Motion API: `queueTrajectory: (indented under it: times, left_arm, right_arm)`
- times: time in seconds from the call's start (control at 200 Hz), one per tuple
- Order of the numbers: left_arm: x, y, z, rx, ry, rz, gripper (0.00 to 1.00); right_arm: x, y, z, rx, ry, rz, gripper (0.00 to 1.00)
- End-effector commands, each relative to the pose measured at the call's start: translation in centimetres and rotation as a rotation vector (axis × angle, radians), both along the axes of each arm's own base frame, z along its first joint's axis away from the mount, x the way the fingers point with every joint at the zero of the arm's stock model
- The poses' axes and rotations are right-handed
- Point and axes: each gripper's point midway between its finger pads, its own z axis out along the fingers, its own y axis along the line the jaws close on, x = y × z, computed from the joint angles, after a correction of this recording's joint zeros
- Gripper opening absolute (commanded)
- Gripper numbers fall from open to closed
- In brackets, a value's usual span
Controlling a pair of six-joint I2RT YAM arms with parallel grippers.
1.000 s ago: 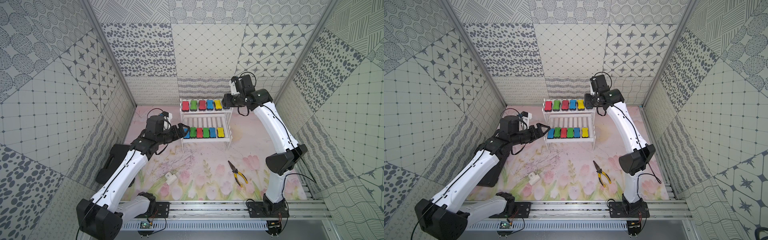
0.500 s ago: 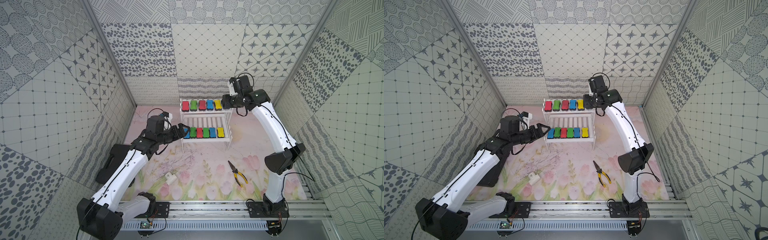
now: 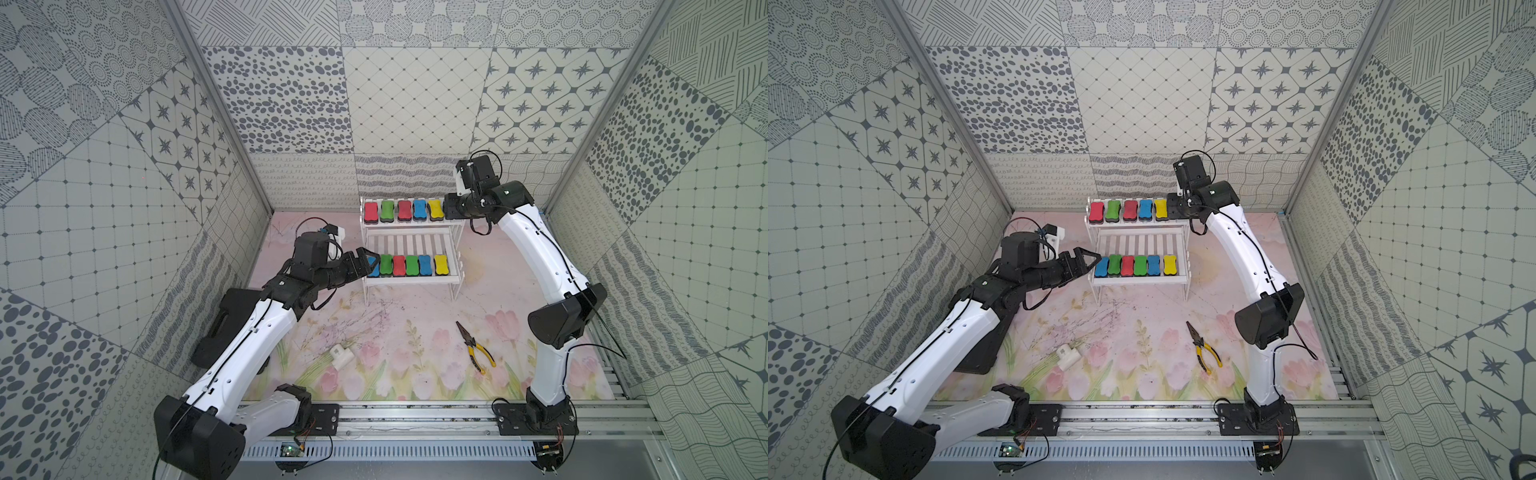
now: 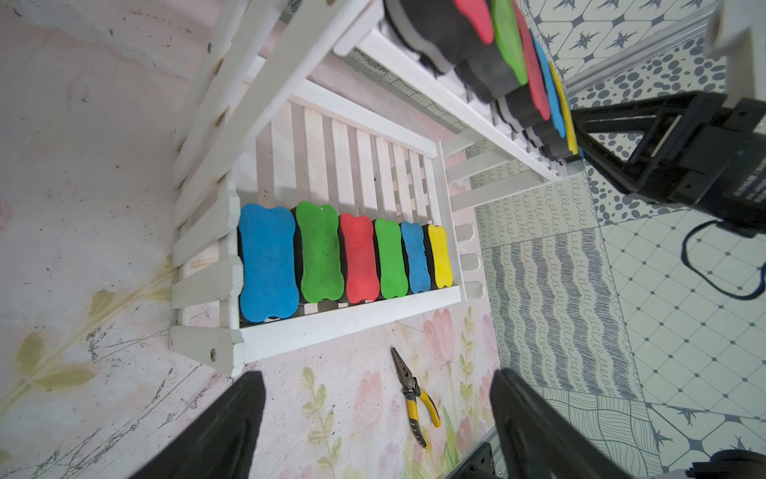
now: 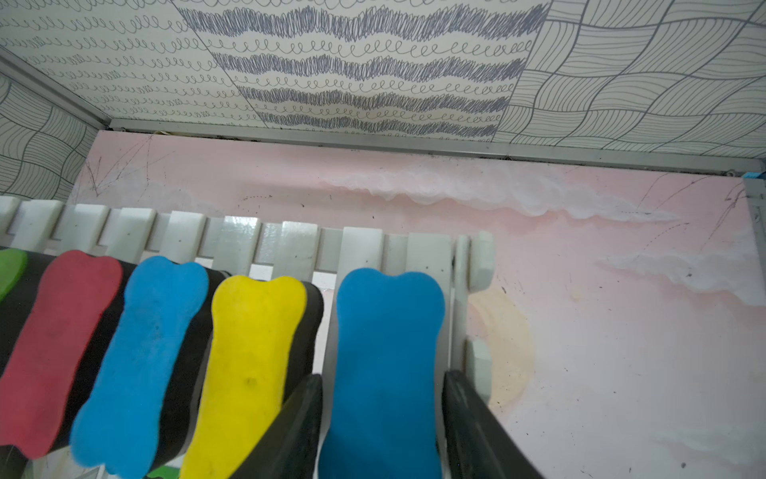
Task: Remove the whiteboard erasers from the shelf
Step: Pick up the whiteboard eraser from the shelf, then place the whiteboard eraser at the center of the board.
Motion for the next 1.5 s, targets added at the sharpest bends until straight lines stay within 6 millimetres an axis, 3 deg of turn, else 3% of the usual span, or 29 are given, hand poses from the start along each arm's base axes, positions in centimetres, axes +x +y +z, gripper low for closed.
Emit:
queueTrajectory:
  times: [0.0,0.115,0.28,0.42,0.555,0.655,0.815,0.905,1.096,1.271,1.496]
  left_arm:
    - [-0.3,-0.2,-0.1,0.015,-0.008,-0.028,0.9]
    - [-0.4,-0.2,-0.1,0.011,-0.006,-0.027,0.9]
    - [-0.8,-0.2,0.5,-0.002,-0.018,-0.028,0.9]
    - [-1.4,-0.1,1.1,-0.01,-0.031,-0.031,0.9]
    - [-2.3,0.1,0.7,-0.02,-0.026,-0.028,0.9]
    - [-3.1,0.3,0.0,-0.029,-0.011,-0.024,0.9]
    - [-4.4,0.6,-1.3,-0.036,-0.003,-0.01,0.9]
    - [-5.1,0.7,-2.0,-0.037,0.003,-0.007,0.9]
    - [-5.7,1.0,-3.8,-0.017,0.041,-0.001,0.9]
    - [-5.9,1.1,-4.8,-0.015,0.061,0.007,0.89]
    - [-5.8,1.0,-5.1,-0.016,0.074,-0.001,0.89]
  right_arm:
    - [0.3,0.5,-0.8,-0.016,-0.001,0.002,0.47]
    - [0.2,0.3,0.8,0.003,-0.037,-0.007,0.41]
    - [-1.2,0.0,4.3,0.071,-0.109,-0.01,0.4]
    - [-4.0,-0.6,6.3,0.153,-0.166,-0.008,0.4]
    - [-7.8,-1.6,5.2,0.246,-0.181,-0.016,0.4]
    - [-10.8,-2.2,3.2,0.308,-0.165,-0.018,0.4]
    - [-15.3,-2.2,-2.2,0.343,-0.109,-0.01,0.4]
    - [-17.4,-1.4,-5.8,0.359,-0.074,0.005,0.4]
    - [-21.0,0.9,-15.6,0.346,0.067,0.031,0.4]
    - [-21.6,2.3,-21.9,0.277,0.133,0.014,0.4]
    - [-20.8,2.5,-26.9,0.186,0.195,-0.033,0.4]
